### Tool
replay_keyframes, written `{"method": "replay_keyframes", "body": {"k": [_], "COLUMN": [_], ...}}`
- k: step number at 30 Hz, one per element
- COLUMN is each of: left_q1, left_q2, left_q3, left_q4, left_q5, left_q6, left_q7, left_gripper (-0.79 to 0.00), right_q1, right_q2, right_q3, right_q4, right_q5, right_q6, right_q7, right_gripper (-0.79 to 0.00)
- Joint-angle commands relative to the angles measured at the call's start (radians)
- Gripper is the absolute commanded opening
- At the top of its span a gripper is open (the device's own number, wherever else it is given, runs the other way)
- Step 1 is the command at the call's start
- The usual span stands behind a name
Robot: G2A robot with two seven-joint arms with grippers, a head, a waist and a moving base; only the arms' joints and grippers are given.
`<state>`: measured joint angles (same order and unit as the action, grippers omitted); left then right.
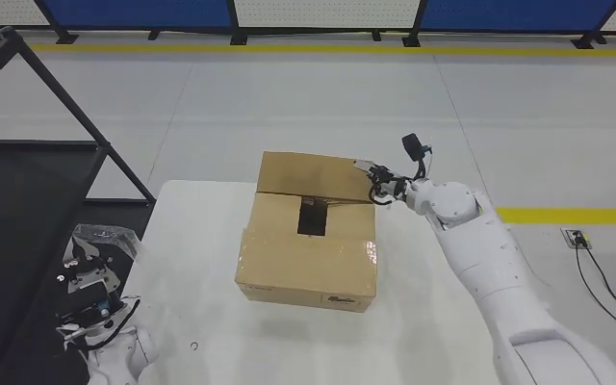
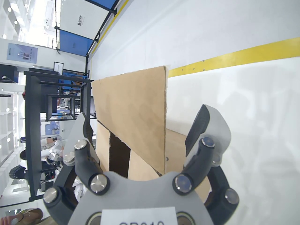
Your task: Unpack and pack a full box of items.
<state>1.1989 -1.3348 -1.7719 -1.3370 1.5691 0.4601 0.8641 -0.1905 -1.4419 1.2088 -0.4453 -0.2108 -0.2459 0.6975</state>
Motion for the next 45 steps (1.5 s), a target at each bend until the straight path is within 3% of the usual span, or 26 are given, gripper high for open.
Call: {"method": "replay_keyframes", "body": {"k": [1,9,16,20,27,30,34,38,45], "left_q1": [0.0,0.001,0.0,-0.001,-0.004,-0.005,-0.007,-0.01,-0.004], "left_q2": [0.0,0.0,-0.001,-0.001,-0.002,-0.001,-0.001,-0.001,0.0], "left_q3": [-0.001,0.002,0.006,0.008,0.022,0.027,0.031,0.033,0.028], "left_q4": [-0.001,-0.002,-0.001,0.001,0.006,0.009,0.011,0.01,0.005], "left_q5": [0.001,0.005,0.006,0.003,0.006,0.009,0.012,0.012,0.014], "left_q6": [0.001,-0.01,-0.025,-0.035,-0.059,-0.069,-0.077,-0.08,-0.081], "left_q7": [0.002,0.004,0.008,0.011,0.02,0.025,0.026,0.029,0.036], "left_gripper": [-0.785,-0.785,-0.785,-0.785,-0.785,-0.785,-0.785,-0.785,-0.785], "right_q1": [0.013,0.028,-0.047,-0.149,-0.372,-0.451,-0.503,-0.5,-0.451], "right_q2": [0.001,0.021,0.052,0.075,0.115,0.127,0.137,0.136,0.132], "right_q3": [0.008,0.054,0.082,0.097,0.131,0.159,0.186,0.18,0.169], "right_q4": [0.028,0.026,-0.159,-0.36,-0.764,-0.883,-0.946,-0.918,-0.813], "right_q5": [0.033,0.134,0.166,0.149,0.063,0.094,0.143,0.204,0.337], "right_q6": [-0.061,-0.254,-0.319,-0.247,-0.011,0.064,0.224,0.325,0.327], "right_q7": [0.038,0.162,0.289,0.338,0.403,0.43,0.446,0.413,0.389], "right_gripper": [0.0,0.0,0.0,0.0,0.0,0.0,0.0,0.0,0.0]}}
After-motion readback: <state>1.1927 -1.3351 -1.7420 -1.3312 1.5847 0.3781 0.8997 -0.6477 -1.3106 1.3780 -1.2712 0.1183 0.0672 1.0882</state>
